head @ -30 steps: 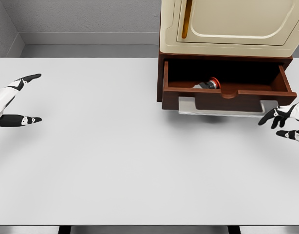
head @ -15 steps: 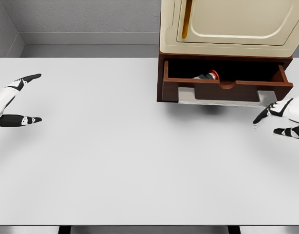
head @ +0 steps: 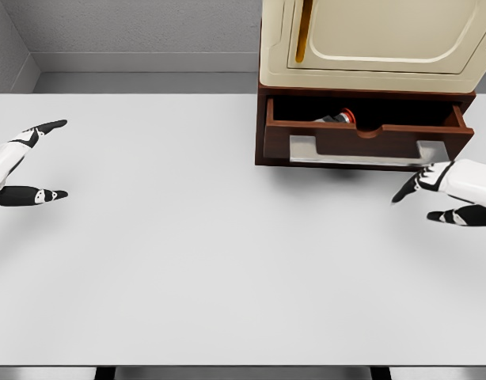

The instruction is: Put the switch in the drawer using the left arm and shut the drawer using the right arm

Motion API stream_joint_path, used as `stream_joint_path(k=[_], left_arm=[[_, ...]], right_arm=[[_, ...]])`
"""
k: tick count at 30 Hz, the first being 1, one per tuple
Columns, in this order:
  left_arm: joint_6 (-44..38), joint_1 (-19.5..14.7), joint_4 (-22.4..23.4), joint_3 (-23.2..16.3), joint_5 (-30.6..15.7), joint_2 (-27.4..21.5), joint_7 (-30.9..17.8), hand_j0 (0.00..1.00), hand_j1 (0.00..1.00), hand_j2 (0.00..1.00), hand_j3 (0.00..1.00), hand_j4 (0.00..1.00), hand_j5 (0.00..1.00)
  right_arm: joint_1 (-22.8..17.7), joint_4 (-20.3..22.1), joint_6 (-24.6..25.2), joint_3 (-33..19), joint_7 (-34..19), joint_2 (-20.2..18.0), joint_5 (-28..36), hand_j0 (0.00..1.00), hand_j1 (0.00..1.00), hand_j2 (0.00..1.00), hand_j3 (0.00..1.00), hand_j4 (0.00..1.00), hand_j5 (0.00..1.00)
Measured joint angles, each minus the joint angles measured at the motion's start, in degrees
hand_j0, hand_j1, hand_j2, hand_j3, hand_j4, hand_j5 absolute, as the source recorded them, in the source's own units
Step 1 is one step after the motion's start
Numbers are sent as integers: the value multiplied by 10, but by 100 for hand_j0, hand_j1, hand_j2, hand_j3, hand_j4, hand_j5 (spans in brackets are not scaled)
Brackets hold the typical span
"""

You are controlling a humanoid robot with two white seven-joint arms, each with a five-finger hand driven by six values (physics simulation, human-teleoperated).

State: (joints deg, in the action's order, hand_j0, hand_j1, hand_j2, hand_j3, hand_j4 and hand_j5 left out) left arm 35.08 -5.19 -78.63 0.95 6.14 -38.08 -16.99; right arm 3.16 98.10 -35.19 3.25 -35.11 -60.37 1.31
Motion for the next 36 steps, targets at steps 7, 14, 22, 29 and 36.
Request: stream_joint_path(k=[7,14,22,29,36], left_arm=[[0,0,0,0,0,0,0,100,100,100,100,100,100],[0,0,0,0,0,0,0,100,100,100,100,100,100],[0,1,0,0,0,0,0,100,100,100,100,100,100],[0,1,0,0,0,-1,0,100,100,100,100,100,100],[0,1,0,0,0,-1,0,100,100,100,100,100,100]], right_arm=[[11,-22,0,2,-1,6,-1,72,72,72,72,72,72],[23,-28,0,3,0,10,-6,71,71,71,71,71,71],[79,-52,10,38,4,25,-1,71,71,71,71,71,71],[128,-78,2,79,0,41,-28,72,72,72,72,72,72],[158,-113,1,118,0,60,-35,72,72,72,72,72,72]])
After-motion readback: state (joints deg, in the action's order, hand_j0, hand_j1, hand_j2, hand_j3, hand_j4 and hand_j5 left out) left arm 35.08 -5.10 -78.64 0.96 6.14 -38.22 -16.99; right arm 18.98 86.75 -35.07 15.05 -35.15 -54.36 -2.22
